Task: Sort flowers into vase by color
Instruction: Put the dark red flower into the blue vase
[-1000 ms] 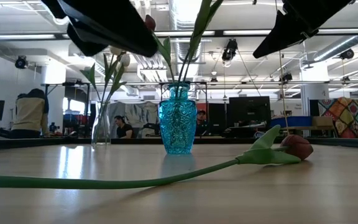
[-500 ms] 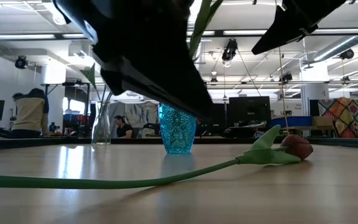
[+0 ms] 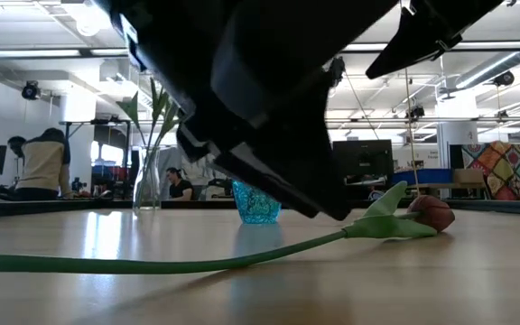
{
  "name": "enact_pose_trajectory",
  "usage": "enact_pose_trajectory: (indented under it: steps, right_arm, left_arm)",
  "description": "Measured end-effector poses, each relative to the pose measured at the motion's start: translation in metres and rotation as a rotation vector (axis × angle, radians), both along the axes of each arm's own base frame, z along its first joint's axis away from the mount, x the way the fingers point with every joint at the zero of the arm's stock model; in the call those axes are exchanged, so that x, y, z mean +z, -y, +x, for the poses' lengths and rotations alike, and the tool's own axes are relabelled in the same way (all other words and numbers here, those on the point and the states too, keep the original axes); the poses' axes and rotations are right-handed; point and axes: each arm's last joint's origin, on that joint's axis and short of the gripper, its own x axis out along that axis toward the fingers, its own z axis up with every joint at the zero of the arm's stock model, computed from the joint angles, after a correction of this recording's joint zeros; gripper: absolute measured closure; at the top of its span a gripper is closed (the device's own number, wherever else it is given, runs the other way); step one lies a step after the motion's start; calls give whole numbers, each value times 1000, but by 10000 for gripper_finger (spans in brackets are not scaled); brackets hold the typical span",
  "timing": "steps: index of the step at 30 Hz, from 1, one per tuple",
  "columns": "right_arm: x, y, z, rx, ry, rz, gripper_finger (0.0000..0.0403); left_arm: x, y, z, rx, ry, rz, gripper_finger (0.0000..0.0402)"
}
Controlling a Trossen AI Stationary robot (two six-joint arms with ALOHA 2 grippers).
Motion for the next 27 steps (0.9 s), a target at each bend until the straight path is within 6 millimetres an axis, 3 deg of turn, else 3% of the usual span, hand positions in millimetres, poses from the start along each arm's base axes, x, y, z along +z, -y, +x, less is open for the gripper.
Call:
enact_pose_trajectory:
  steps: [10,13,17,21,27]
  right_arm:
    - [0,-1,0,5,-1,1,390]
    - [0,-1,0,5,-1,1,390]
    - [0,-3,-1,14,-1,1,390]
    - [0,-5,-2,23,-1,1,390]
    - [0,-11,-4,47,0,-1,390]
  left_arm:
    - [-15,-15,13,-22,-41,-41,293]
    - [-15,-18,15,-31,-47,-38,320]
    - [-14,-18,16,-115,-77,-80,386]
    - [-13,-17,16,-159,-87,-62,397]
    - [13,-3,3,-258,-74,-36,400]
